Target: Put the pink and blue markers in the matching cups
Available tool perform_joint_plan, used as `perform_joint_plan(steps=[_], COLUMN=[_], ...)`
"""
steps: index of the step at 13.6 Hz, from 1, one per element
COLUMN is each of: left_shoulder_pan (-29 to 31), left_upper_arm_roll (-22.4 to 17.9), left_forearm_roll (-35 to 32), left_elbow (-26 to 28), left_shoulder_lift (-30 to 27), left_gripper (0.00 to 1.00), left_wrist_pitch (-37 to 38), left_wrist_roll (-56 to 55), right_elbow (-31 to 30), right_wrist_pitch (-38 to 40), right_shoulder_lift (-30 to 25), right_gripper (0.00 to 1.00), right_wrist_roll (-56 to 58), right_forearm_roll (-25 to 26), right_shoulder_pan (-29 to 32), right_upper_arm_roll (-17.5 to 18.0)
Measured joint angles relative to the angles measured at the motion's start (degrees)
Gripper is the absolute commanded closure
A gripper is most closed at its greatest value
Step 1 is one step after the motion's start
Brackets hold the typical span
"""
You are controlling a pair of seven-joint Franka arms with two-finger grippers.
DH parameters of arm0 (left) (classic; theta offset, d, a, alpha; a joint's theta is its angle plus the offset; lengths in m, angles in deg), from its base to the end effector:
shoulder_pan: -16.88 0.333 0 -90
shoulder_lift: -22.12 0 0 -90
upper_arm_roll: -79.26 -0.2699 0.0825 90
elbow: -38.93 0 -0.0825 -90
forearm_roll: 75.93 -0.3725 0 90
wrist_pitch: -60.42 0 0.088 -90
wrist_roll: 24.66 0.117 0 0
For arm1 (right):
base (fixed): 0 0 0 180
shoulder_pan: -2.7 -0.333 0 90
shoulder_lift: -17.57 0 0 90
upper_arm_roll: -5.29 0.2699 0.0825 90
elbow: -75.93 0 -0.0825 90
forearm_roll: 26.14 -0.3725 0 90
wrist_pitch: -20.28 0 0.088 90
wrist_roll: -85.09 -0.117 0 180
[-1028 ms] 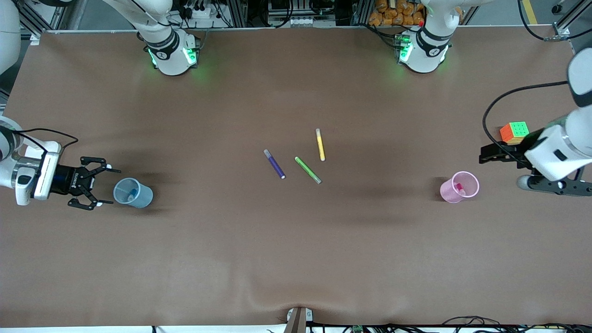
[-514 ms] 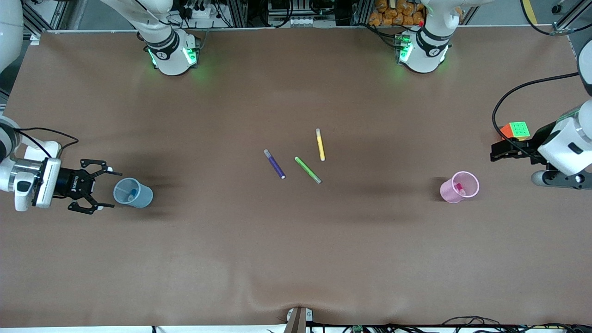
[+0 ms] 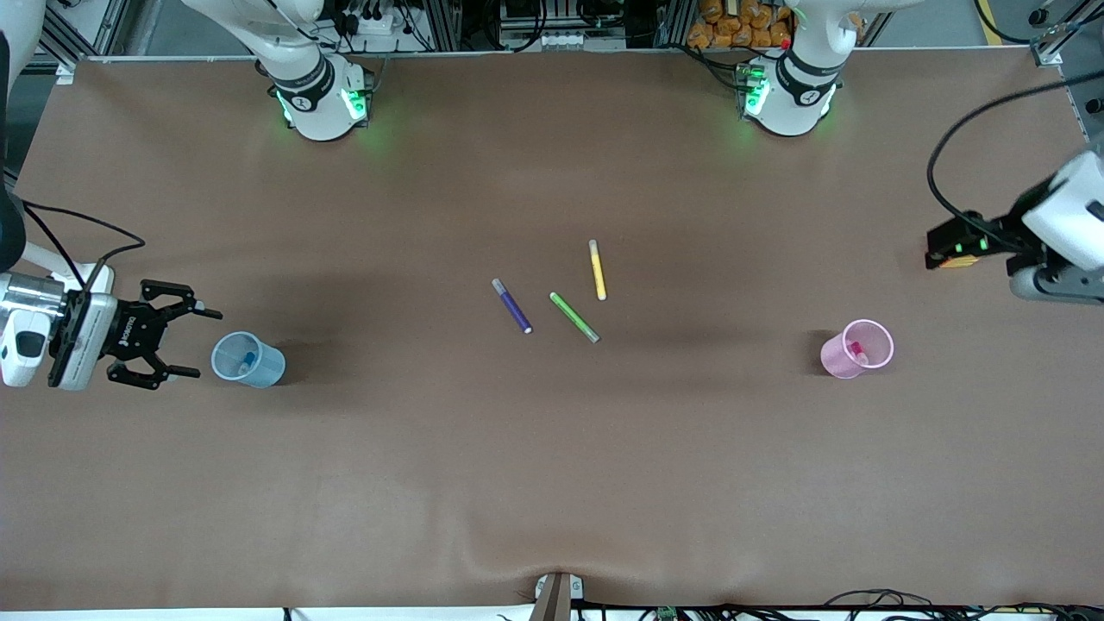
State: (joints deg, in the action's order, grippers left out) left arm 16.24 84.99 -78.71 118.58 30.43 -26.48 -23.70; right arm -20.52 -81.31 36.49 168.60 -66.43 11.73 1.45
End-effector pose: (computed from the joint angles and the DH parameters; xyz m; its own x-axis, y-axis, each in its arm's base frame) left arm 0.5731 -0.0541 0.5657 0.9921 -0.1242 -0.0183 -0.1247 -0.9916 -0.0337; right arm 0.6041 -0.0708 0.3617 0.5386 0.6528 0.5328 0.8426 -0.4176 -0.3401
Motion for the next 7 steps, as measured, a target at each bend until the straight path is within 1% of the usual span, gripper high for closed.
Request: perform_joint_plan(steps=[3, 5, 7], left_shoulder_pan=[-1.7, -3.5, -4.0], left_upper_arm_roll=[-0.5, -2.5, -4.4], left_forearm_roll=[0.0, 0.0, 0.5], left_elbow=[1.6, 3.8, 6.4], left_shoulder_lift=[-1.9, -3.6, -5.8], left_gripper=[0.0, 0.0, 0.0], left_wrist_pitch=[0.9, 1.0, 1.1], left_wrist_roll=[-3.2, -4.8, -4.9], right_elbow=[0.0, 0.0, 0.0], right_wrist_pitch=[-0.1, -0.1, -0.1], right_shoulder_lift=[-1.9, -3.8, -5.8], right_gripper=[0.0, 0.0, 0.0], right_wrist_roll=[-7.7, -14.6, -20.9], right_forearm_roll=[4.6, 8.3, 11.8], right_shoulder_pan=[-1.1, -1.9, -2.6], right_upper_arm_roll=[0.0, 0.0, 0.0])
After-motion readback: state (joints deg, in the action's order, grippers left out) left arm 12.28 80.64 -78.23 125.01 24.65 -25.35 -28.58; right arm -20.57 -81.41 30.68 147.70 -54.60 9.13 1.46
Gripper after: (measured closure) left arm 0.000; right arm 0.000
